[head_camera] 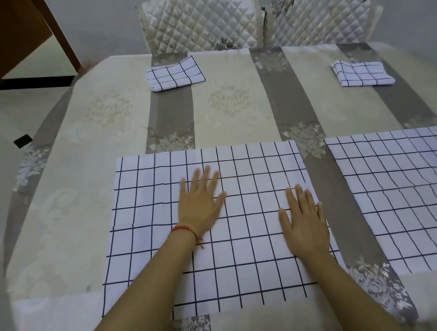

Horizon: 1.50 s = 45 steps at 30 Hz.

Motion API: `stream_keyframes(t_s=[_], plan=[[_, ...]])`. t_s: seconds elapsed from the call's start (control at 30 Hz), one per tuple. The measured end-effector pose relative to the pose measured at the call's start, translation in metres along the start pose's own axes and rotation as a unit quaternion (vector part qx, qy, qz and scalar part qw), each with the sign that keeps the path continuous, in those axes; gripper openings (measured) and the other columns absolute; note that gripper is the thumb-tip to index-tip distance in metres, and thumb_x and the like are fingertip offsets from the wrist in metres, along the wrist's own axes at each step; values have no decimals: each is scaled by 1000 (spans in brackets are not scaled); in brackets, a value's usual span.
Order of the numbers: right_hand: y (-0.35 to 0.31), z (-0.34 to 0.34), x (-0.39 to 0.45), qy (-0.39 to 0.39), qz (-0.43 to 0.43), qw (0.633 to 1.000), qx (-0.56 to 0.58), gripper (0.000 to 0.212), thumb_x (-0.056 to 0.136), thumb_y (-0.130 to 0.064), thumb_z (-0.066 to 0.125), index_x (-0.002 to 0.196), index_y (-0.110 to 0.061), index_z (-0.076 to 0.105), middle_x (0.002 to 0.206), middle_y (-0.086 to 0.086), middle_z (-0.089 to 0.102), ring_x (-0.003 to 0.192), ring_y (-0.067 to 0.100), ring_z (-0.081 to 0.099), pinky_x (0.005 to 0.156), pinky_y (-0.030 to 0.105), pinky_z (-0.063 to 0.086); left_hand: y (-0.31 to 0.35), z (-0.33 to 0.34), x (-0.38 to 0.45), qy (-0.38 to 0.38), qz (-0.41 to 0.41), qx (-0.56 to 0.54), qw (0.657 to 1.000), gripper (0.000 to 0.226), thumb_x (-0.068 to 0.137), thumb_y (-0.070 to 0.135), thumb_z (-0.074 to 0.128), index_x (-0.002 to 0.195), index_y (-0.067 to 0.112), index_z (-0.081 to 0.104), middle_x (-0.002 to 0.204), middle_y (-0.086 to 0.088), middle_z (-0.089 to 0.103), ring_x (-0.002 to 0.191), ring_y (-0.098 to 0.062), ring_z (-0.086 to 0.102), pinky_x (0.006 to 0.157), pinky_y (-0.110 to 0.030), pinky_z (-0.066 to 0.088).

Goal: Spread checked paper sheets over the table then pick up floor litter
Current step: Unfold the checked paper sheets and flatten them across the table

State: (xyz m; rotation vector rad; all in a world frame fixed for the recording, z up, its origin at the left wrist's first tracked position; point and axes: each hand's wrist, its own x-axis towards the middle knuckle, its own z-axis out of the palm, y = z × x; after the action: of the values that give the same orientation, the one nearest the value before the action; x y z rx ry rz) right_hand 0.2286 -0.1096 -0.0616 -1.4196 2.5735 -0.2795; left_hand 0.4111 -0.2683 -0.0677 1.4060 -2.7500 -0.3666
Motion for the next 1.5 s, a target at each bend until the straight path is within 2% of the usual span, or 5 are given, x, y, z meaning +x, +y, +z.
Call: stream_keyframes(t_s=[0.17,0.33,0.6,1.0,1.5], plan=[[-1,-1,0,-2,6,1000,-3,56,97,-42,23,148,-27,5,159,-4,-1,146,13,-5,118,35,-8,-57,-20,-20,33,-248,-61,966,66,94,51,19,148,17,3,158,-8,-5,145,-27,-9,117,-54,-5],[-1,-2,-1,6,5,1000,-3,56,97,-41,25,148,-25,9,159,-3,3,146,15,-2,119,37,-4,17,8,-77,-5,4,-20,1000,63,86,62,0,138,33,-21,156,2,-18,135,-14,-36,111,-41,-23],[-1,-4,-2,8,0,1000,0,55,97,-40,26,148,-22,13,159,0,6,147,18,1,120,41,-1,-48,-5,-117,15,-136,-11,991,85,67,72,-26,141,31,-16,147,9,-22,142,-16,-18,114,-40,-14],[-73,-44,-46,-39,-81,973,215,51,96,-26,43,143,-12,30,152,8,29,141,22,24,118,38,18,-58,-70,-176,51,-191,-124,972,53,96,35,39,144,16,27,156,-8,17,145,-22,11,117,-38,12],[-329,-23,-146,-198,-260,918,227,41,95,-38,43,130,-18,50,136,2,51,115,19,53,93,30,41,-230,-119,-431,218,-469,-383,765,34,92,23,52,123,9,57,128,-12,58,116,-25,54,96,-27,37]])
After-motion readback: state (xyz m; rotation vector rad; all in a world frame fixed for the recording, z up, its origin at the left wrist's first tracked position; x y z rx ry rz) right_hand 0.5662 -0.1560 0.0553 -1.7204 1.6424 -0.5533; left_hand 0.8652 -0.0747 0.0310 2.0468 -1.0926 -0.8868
